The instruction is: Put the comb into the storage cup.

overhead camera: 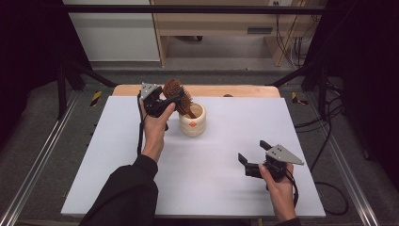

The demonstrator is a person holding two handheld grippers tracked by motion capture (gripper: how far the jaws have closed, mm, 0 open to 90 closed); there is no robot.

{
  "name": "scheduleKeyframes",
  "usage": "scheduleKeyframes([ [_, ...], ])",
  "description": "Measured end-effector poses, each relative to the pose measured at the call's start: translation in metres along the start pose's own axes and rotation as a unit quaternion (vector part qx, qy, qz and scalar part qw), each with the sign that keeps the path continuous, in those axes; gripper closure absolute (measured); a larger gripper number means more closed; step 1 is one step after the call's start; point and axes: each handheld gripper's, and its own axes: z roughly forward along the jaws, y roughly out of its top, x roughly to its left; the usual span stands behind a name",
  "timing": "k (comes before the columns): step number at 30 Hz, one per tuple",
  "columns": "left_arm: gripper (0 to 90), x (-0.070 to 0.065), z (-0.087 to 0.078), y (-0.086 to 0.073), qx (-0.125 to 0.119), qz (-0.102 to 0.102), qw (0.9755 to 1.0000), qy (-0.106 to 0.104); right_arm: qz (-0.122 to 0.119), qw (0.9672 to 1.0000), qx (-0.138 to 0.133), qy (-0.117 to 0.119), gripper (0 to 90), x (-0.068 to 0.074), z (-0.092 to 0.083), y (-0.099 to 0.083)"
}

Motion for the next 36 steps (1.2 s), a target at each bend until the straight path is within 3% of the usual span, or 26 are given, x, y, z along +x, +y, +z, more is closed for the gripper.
scheduleKeyframes([
  [36,3.5,-0.007,-0.014,0.005,0.006,0.026,0.9996,0.01,0.0,1.0,0.0,0.001,3.6,0.0,0.001,0.0],
])
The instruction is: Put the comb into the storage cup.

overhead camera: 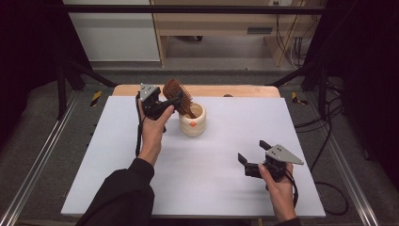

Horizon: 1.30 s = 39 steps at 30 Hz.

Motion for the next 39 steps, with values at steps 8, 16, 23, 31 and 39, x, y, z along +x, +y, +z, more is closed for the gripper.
scheduleKeyframes([
  [8,3.5,-0.004,-0.005,0.001,-0.002,0.015,0.9999,-0.006,-0.003,1.0,0.0,0.001,3.6,0.0,0.0,0.0],
  [16,3.3,-0.006,-0.011,0.005,-0.008,0.02,0.9997,-0.012,-0.003,1.0,-0.001,0.0,3.6,0.0,-0.001,0.0],
  [23,3.3,-0.008,-0.016,0.008,-0.011,0.034,0.9993,-0.014,-0.003,1.0,-0.001,0.0,3.6,0.001,0.0,0.0],
  [31,3.3,-0.009,-0.022,0.01,-0.015,0.043,0.9988,-0.017,-0.004,1.0,-0.001,0.002,3.6,0.001,0.0,0.0],
  [39,3.2,-0.009,-0.027,0.014,-0.021,0.045,0.9986,-0.02,-0.005,1.0,0.0,0.001,3.5,0.001,0.0,0.0],
])
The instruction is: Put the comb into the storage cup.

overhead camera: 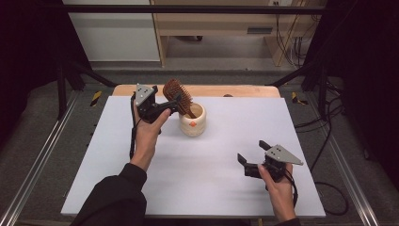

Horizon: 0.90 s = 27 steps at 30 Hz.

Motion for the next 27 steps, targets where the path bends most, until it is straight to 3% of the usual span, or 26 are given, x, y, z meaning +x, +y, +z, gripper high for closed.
scheduleKeyframes([
  [27,3.0,-0.002,-0.012,0.005,-0.003,0.001,0.9999,-0.015,-0.002,1.0,0.003,0.0,3.4,0.0,0.001,0.0],
])
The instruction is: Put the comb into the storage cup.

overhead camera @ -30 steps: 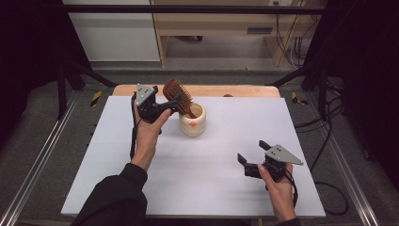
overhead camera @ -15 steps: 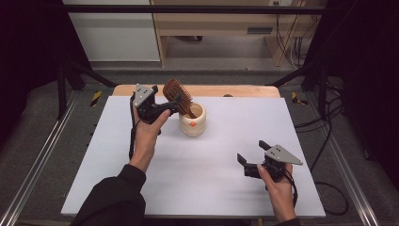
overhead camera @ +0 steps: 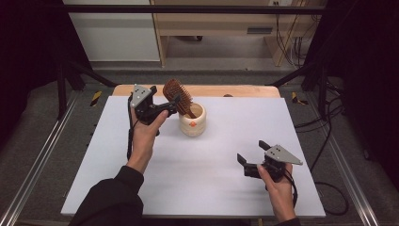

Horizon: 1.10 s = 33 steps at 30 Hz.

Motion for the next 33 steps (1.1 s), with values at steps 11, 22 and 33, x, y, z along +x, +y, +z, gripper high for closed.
scheduleKeyframes([
  [11,2.6,0.004,-0.016,-0.001,0.006,0.0,0.9999,-0.008,-0.002,1.0,0.004,-0.001,3.5,0.002,0.001,-0.001],
  [22,2.6,0.015,-0.045,-0.012,0.017,-0.001,0.9999,-0.004,-0.009,0.9999,0.008,-0.006,3.7,0.003,0.001,-0.001],
  [33,2.6,0.029,-0.077,-0.026,0.022,-0.008,0.9997,-0.008,-0.018,0.9997,0.015,-0.007,4.2,0.006,0.003,-0.003],
])
